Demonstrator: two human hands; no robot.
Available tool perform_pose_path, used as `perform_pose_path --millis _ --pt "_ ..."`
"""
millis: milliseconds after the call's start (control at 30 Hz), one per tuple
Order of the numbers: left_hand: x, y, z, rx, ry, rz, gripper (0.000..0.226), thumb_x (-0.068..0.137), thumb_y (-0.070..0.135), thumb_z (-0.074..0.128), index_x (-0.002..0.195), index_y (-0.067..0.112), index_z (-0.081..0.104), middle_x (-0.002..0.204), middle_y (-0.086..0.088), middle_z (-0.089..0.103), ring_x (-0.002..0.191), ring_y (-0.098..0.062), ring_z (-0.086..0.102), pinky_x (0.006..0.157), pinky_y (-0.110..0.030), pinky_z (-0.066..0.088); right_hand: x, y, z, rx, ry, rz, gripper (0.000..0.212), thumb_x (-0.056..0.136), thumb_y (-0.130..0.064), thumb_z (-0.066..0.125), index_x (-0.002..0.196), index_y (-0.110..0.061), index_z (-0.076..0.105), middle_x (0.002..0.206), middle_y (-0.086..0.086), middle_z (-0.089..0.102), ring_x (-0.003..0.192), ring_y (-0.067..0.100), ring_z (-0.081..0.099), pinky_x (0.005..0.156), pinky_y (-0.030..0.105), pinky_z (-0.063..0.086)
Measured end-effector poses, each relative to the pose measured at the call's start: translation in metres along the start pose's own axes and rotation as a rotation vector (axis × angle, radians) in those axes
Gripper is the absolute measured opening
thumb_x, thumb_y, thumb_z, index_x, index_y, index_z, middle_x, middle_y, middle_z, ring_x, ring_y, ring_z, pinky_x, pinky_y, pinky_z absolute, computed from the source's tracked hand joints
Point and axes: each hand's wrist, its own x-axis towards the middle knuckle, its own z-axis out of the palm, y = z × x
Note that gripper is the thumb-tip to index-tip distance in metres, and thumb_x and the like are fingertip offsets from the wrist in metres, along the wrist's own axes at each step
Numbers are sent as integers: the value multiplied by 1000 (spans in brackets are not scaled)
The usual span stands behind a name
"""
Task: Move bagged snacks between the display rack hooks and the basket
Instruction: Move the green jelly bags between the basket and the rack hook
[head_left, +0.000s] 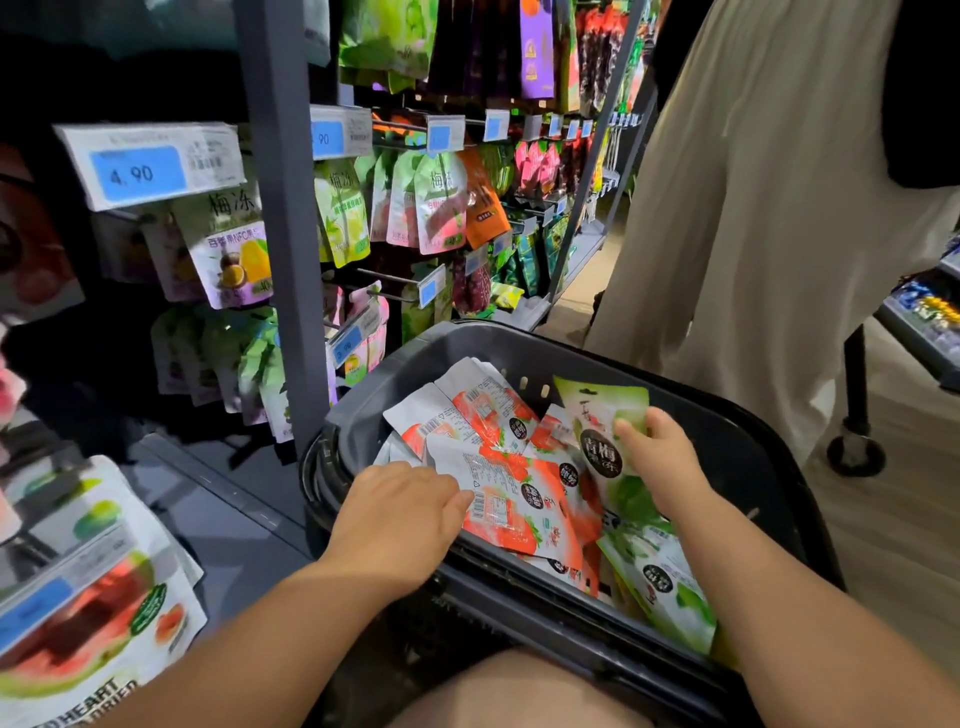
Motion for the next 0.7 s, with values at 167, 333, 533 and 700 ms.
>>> perform_pose_path --millis 167,333,533,700 --pt "2 1 -5 -16 -95 -43 48 100 53 11 80 25 46 79 8 49 80 -17 42 81 -33 33 -21 -31 -6 345 -5 -191 6 99 -23 55 104 -25 59 104 2 69 95 18 67 80 36 55" --pt "-2 0 -9 -113 -58 -73 40 100 56 30 94 26 55 93 9 61 97 -17 55 85 -32 34 -45 -62 5 566 -173 -300 16 95 -25 62 110 -20 59 107 8 70 99 26 68 91 51 55" --pt "-1 -4 -21 -493 -150 -181 82 64 84 56 133 43 37 119 23 59 113 -6 55 91 -24 38 -68 -106 21 832 -441 -371 44 71 -33 73 108 -13 60 96 5 75 87 20 72 75 34 58" --pt "-1 -17 -18 -927 -191 -218 62 43 80 74 99 56 66 99 27 71 102 0 65 95 -34 52 -80 -129 41 824 -555 -359 22 84 -16 56 105 -12 58 88 0 75 78 14 71 71 30 58"
